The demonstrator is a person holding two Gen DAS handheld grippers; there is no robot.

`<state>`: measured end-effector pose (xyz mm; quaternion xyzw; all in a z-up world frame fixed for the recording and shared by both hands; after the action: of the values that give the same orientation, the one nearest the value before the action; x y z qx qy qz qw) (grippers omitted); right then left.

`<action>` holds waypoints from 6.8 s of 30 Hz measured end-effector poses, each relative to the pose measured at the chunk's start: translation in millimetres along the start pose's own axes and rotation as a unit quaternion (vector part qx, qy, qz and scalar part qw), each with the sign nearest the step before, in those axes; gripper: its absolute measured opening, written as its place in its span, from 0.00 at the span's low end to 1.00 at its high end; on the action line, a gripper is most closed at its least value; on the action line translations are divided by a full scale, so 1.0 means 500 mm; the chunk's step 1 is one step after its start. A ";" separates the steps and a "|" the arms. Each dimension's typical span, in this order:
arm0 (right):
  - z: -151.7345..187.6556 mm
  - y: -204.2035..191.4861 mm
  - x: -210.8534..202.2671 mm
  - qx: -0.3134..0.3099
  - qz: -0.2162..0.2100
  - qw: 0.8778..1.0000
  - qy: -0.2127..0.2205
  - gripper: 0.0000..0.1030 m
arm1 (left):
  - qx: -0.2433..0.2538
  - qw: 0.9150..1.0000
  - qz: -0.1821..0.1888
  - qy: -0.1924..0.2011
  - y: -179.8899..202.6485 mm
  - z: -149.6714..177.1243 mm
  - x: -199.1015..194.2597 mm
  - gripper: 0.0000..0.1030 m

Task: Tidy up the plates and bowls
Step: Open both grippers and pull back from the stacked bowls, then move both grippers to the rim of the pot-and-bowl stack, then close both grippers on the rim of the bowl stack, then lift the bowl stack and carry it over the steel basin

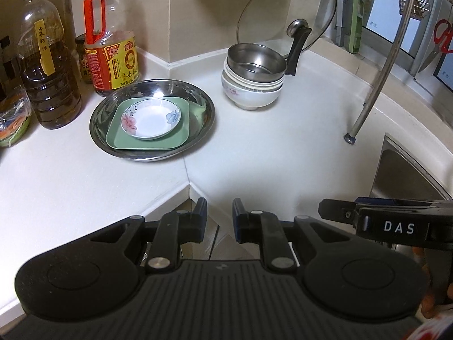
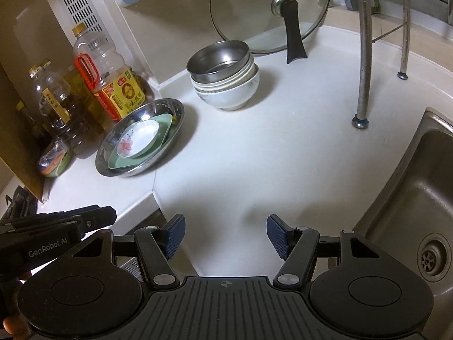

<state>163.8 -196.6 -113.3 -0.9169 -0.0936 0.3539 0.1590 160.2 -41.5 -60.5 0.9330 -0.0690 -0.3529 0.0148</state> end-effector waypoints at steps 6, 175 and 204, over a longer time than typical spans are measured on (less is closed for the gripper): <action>-0.015 -0.014 0.033 -0.001 0.013 1.000 -0.005 0.62 | -0.004 1.000 0.000 -0.005 -0.033 -0.017 0.022 0.16; -0.411 0.083 0.485 0.015 0.103 0.988 -0.114 0.18 | 0.007 0.992 0.051 -0.112 0.005 -0.360 0.533 0.18; -0.386 0.024 0.442 -0.047 0.091 0.989 -0.107 0.14 | 0.000 0.992 0.034 -0.123 -0.026 -0.338 0.455 0.18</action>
<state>457.1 -188.7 -119.6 -0.8847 -0.0428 0.4585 0.0718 442.0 -64.0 -84.2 0.8797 -0.1018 -0.4642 0.0185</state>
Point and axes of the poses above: each gripper's, at about its wrist camera, not at the fingertips, and x roughly the way its jaws point, y to its right, z to its underside, the point moved 5 cm from there along x, roughly the way its jaws point, and after that the axes turned 6 degrees about y, right-handed, at the moved point
